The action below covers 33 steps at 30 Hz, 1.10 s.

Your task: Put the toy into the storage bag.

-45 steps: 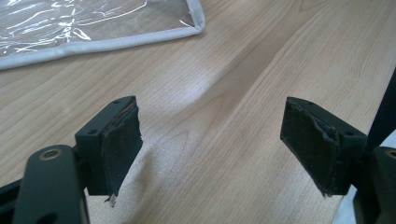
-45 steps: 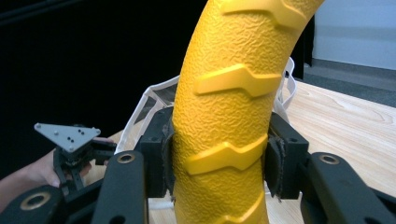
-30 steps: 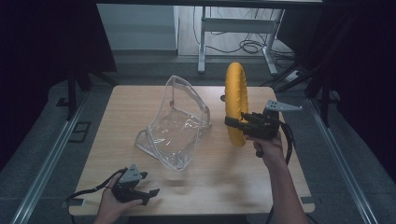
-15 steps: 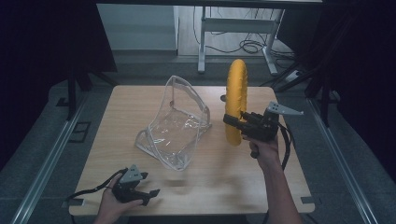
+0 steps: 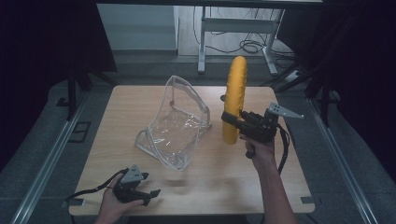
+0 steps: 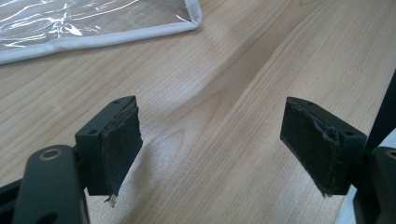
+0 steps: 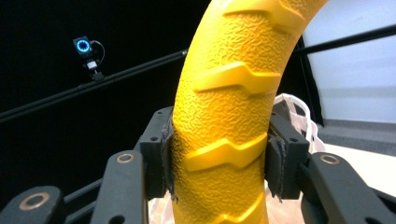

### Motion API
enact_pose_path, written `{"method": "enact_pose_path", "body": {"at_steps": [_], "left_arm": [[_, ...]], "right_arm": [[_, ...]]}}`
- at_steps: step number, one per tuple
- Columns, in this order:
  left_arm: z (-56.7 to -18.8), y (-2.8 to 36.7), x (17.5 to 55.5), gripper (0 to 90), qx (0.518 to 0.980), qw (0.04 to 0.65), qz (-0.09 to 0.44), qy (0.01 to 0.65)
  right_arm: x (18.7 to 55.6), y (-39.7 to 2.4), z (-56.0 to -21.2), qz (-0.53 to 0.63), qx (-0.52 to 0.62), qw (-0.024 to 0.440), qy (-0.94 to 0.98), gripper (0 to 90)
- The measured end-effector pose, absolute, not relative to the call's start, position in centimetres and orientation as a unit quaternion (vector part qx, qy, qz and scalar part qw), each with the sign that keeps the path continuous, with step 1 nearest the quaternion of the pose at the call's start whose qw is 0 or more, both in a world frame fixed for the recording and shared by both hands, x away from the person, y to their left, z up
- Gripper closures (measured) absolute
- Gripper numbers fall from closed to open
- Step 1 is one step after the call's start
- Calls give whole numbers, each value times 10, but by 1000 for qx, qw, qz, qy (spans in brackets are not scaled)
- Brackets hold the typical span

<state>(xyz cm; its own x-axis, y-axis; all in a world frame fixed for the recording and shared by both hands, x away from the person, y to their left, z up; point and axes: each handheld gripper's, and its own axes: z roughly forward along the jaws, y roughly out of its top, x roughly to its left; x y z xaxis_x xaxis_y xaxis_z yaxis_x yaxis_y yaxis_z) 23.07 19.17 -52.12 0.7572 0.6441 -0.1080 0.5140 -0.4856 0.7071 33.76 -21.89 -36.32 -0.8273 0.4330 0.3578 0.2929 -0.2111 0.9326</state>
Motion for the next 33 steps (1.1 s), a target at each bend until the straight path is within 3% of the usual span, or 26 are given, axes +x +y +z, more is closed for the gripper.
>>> {"method": "enact_pose_path", "body": {"at_steps": [33], "left_arm": [[-522,191,231,199,858,380,82,336]], "right_arm": [[323,-187,-323,776,259,58,572,510]]}}
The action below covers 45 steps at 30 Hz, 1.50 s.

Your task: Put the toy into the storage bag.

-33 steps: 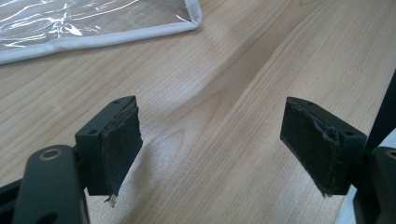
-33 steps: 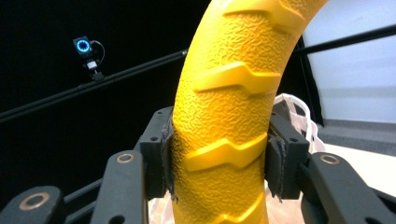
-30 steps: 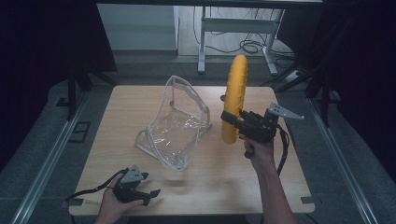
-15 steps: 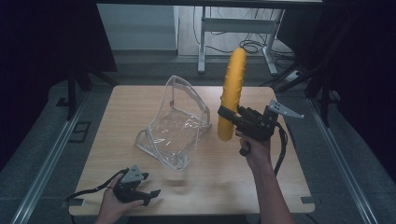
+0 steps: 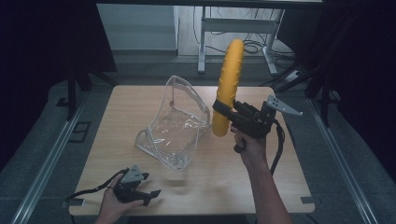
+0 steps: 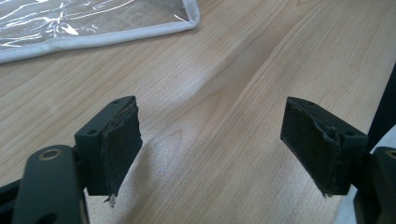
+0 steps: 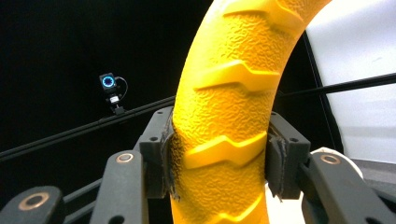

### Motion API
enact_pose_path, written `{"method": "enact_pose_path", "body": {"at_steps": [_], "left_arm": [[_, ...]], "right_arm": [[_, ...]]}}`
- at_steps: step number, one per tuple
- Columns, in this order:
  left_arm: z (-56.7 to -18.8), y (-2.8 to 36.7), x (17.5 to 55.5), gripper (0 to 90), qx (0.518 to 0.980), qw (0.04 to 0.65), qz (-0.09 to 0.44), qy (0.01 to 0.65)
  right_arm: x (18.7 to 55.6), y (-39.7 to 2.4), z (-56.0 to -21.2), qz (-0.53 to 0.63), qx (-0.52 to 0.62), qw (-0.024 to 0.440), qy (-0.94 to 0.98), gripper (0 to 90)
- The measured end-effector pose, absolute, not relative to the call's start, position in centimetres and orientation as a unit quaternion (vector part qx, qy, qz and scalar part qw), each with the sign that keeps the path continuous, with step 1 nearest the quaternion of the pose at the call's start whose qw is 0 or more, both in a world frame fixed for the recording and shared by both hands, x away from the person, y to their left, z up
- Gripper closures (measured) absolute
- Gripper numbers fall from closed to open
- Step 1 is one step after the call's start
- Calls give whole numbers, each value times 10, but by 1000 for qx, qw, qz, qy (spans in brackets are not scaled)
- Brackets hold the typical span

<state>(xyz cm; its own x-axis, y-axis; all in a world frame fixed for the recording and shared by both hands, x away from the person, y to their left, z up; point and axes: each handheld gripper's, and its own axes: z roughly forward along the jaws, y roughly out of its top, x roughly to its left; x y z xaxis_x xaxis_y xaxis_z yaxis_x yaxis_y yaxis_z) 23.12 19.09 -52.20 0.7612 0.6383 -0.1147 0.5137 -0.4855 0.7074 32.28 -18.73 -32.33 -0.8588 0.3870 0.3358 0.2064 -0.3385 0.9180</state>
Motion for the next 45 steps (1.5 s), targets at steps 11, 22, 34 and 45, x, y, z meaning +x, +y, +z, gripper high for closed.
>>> {"method": "enact_pose_path", "body": {"at_steps": [11,22,34,45], "left_arm": [[-523,190,232,199,860,376,81,335],[-523,191,231,199,861,374,82,335],[-524,190,232,199,861,374,78,336],[-523,191,231,199,861,374,82,335]], "right_arm": [[320,-179,-314,781,246,58,572,509],[312,-170,-303,798,228,66,554,509],[305,-155,-283,810,181,54,555,509],[306,-127,-278,812,151,25,564,508]]}}
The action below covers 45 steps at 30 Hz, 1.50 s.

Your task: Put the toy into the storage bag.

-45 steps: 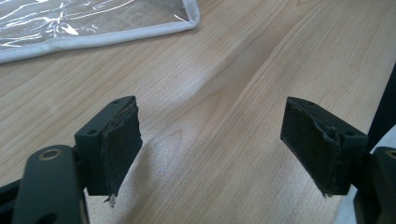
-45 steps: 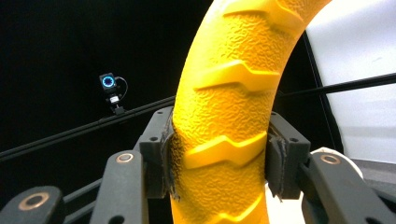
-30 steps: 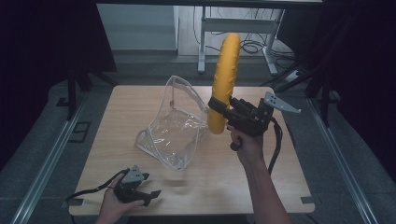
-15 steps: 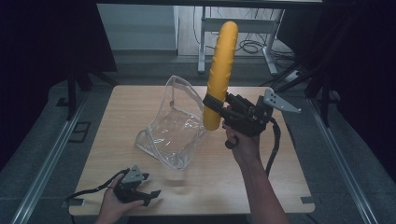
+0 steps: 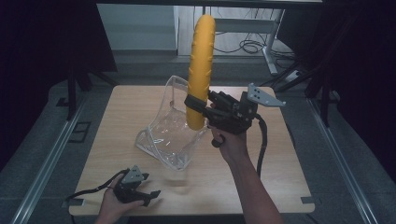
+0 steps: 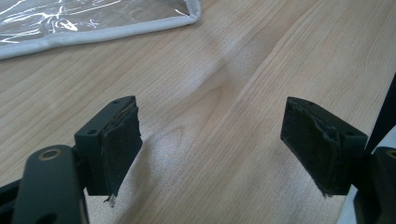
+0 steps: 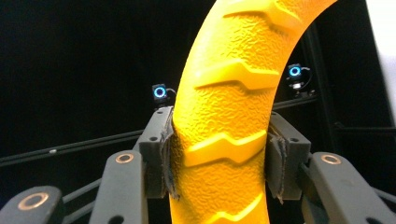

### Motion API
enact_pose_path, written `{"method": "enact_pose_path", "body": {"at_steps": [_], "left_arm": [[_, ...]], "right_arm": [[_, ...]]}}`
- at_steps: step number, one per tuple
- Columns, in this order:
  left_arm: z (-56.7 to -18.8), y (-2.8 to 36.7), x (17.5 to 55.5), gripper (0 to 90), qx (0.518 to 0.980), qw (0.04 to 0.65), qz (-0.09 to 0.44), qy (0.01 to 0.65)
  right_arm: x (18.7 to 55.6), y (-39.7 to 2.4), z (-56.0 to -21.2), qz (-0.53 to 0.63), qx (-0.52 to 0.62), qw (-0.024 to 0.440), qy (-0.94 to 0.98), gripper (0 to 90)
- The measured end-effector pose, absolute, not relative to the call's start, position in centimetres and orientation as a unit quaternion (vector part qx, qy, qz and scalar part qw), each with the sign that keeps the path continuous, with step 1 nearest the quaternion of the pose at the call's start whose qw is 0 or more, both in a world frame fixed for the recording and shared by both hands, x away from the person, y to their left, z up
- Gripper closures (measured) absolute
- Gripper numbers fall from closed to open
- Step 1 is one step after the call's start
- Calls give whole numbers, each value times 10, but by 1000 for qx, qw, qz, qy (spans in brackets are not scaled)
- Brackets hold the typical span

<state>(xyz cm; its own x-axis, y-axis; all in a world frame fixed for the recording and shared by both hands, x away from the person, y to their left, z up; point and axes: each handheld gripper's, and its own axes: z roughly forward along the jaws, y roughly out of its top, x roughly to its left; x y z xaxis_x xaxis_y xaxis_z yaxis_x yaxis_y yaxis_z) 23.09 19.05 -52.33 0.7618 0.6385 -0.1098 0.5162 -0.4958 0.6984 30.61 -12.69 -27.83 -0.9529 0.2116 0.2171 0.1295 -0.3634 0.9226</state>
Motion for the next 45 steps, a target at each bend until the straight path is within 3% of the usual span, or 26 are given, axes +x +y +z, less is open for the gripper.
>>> {"method": "enact_pose_path", "body": {"at_steps": [45], "left_arm": [[-525,191,230,198,866,365,86,330]], "right_arm": [[316,-78,-314,788,149,-33,597,506]]}}
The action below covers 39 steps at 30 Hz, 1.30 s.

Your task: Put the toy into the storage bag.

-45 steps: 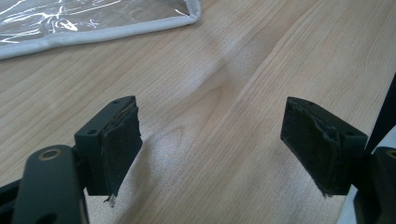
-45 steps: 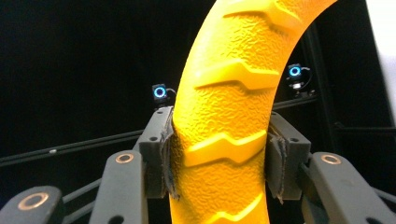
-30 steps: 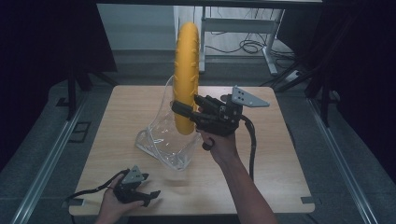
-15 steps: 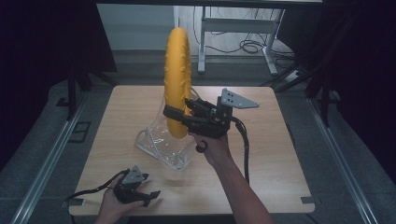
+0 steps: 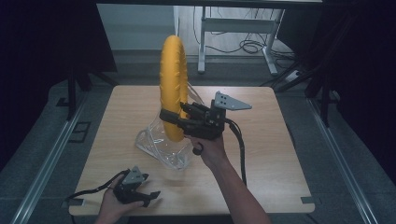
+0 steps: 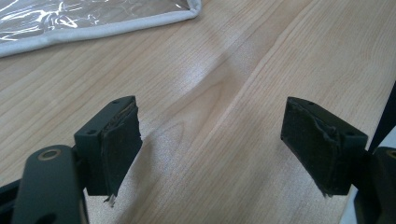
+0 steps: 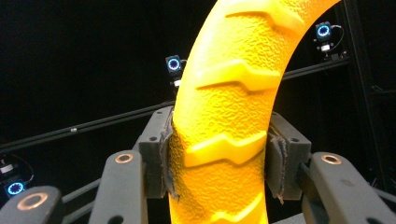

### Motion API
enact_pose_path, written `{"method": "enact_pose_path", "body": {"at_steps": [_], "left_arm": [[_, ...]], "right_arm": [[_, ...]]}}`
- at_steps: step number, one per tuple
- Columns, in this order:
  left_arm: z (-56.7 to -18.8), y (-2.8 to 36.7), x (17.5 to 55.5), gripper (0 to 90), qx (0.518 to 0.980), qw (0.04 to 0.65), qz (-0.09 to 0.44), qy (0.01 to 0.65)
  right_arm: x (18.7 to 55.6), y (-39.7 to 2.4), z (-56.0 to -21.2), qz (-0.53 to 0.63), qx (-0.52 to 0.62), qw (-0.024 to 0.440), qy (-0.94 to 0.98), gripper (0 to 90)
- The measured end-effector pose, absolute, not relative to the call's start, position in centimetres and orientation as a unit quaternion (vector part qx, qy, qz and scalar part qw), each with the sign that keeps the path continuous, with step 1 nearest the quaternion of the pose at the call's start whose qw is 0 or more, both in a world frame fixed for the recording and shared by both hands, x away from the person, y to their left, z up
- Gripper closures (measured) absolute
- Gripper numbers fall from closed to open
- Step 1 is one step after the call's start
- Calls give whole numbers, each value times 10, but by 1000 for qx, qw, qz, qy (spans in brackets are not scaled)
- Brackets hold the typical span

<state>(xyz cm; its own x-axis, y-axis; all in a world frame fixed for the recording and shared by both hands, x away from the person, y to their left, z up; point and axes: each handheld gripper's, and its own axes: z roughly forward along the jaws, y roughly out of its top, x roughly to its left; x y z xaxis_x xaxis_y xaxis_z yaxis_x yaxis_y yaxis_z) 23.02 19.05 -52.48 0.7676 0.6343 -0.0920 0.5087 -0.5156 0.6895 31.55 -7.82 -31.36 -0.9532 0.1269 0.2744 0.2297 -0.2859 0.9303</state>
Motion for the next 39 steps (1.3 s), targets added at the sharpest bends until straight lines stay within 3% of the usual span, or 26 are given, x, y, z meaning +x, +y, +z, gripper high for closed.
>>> {"method": "enact_pose_path", "body": {"at_steps": [39], "left_arm": [[-524,191,230,198,867,364,91,328]], "right_arm": [[325,-68,-355,-772,-181,68,-606,505]]}}
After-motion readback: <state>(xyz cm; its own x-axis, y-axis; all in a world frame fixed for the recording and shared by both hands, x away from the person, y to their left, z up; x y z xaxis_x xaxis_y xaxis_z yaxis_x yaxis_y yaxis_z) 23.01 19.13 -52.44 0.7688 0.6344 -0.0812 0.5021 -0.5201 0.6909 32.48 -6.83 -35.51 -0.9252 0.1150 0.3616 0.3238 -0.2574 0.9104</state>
